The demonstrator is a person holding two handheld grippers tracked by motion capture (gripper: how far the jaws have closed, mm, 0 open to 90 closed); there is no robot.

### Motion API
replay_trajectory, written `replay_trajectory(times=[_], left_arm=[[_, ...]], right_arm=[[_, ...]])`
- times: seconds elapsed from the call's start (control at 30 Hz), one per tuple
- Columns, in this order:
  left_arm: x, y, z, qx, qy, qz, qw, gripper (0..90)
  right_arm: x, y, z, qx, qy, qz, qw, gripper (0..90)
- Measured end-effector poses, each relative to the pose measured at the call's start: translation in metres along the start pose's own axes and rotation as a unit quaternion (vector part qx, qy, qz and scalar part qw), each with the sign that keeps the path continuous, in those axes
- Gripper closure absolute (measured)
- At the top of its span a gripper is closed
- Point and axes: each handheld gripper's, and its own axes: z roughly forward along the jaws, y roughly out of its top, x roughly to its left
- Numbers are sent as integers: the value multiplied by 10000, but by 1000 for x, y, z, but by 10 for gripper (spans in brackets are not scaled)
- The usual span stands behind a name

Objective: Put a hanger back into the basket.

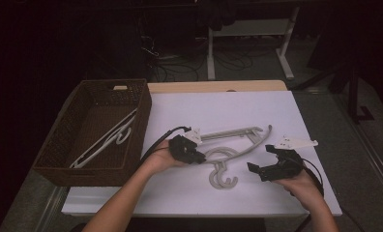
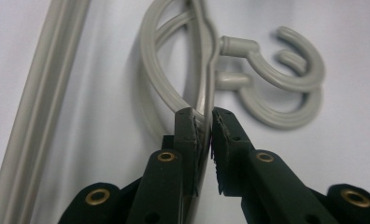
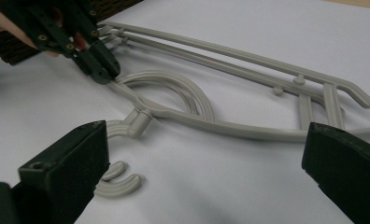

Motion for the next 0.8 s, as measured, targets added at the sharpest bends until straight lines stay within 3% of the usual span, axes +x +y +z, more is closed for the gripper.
replay_trajectory(times=[0.37, 0.47, 0.53, 0.67, 0.8], left_arm=[[-21, -9, 6, -86, 54, -57, 9999, 813], [-24, -11, 4, 65, 219, 44, 9997, 766], [-25, -15, 3, 144, 221, 57, 9996, 731], [-25, -23, 6, 250, 284, 86, 9992, 730], [-28, -19, 12, 279, 385, 148, 9988, 728]], right_arm=[[1, 0, 1, 24, 7, 1, 10000, 5], [1, 0, 1, 10, 14, -10, 10000, 5], [1, 0, 0, 14, 15, -15, 10000, 5], [1, 0, 2, 32, 21, -12, 10000, 5], [2, 0, 3, 38, 29, -29, 10000, 5]])
